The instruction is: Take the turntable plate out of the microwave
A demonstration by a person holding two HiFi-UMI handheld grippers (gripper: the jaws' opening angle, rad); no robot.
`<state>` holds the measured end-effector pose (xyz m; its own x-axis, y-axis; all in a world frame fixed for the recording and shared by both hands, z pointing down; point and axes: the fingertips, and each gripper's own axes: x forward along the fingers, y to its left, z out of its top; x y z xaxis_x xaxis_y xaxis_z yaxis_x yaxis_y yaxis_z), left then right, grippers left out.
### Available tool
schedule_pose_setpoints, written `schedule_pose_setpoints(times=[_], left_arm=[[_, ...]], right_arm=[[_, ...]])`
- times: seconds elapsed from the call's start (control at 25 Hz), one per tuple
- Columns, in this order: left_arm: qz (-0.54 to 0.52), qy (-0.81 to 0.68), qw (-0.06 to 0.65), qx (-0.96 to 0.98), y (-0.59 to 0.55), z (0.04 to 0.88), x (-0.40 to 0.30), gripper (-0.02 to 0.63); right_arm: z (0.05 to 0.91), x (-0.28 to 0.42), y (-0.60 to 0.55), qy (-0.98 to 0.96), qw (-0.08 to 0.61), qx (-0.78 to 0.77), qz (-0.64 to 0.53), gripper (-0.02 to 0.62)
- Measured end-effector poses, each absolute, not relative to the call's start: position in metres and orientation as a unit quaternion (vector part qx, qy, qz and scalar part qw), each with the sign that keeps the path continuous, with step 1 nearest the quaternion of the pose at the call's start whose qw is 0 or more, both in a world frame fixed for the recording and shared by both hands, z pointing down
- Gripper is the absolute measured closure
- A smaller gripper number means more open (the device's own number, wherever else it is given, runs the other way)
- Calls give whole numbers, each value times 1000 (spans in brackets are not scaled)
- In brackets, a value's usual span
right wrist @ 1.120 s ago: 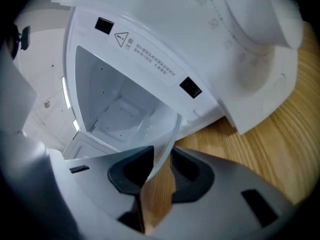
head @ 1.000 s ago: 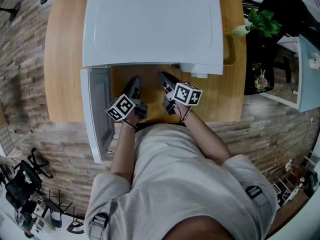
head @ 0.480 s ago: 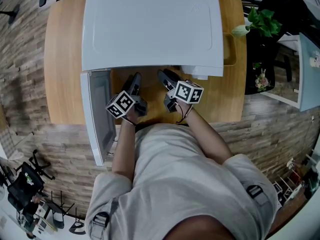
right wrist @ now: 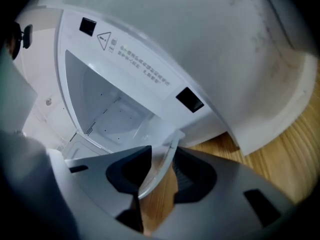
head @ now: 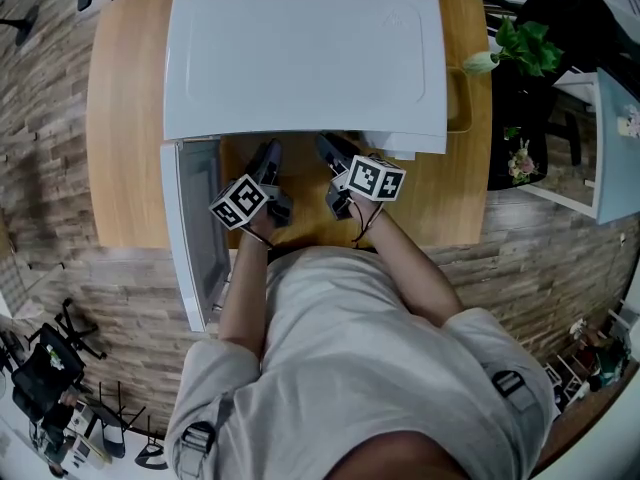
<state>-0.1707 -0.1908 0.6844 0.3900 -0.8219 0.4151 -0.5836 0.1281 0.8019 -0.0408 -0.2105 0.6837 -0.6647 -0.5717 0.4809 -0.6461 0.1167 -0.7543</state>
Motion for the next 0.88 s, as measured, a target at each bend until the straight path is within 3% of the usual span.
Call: schedule_pose_setpoints(times=[0.4, 0.68, 0.88], left_arm=[[-125, -538, 523, 649, -167, 680, -166, 423], [-106, -531, 507, 671, -172, 680, -163, 368], [-110, -514, 515, 677, -172, 682, -159, 423]], right_arm=[[678, -38, -191, -754, 35, 399, 521, 461], [680, -38, -200, -755, 17, 401, 518, 443], [683, -44, -213, -746, -3, 401, 531, 391]])
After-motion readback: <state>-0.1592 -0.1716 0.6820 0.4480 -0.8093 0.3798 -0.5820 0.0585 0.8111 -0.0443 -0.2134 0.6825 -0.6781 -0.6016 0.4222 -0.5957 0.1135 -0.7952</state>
